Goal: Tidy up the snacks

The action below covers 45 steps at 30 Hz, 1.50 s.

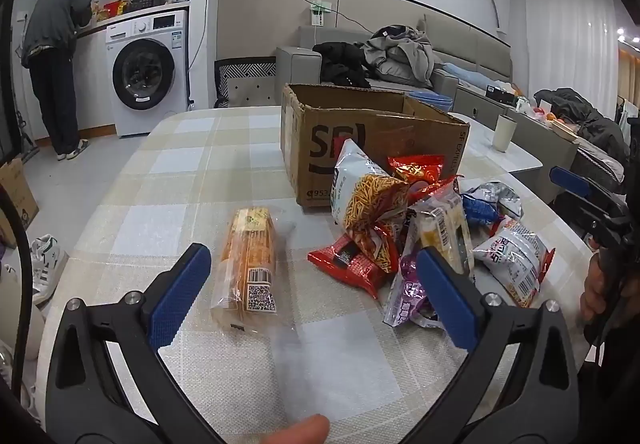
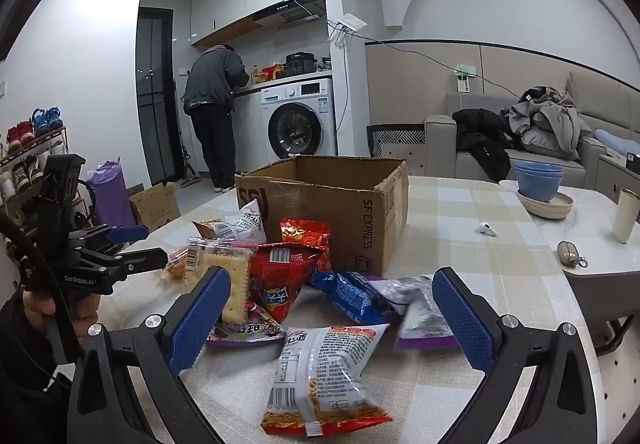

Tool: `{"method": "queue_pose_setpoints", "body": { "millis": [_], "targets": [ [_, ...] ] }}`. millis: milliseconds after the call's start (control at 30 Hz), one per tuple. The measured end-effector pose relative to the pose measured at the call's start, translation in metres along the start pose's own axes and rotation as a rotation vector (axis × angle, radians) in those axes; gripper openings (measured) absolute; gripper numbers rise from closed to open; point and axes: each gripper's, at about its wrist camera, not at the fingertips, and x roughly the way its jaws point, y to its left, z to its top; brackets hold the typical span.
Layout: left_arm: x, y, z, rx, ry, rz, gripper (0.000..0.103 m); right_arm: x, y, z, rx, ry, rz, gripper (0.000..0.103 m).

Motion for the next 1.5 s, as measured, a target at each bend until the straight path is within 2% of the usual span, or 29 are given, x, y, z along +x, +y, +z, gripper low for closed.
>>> {"method": "queue_pose_setpoints", "body": {
  "millis": [1500],
  "targets": [
    [-0.0053,-0.0004,0.0013,0.023,-0.013,0.015,0.102,-0.0009,-0.0072,0.0013,0.019,-0.002,-0.005,0.103]
  ]
}}
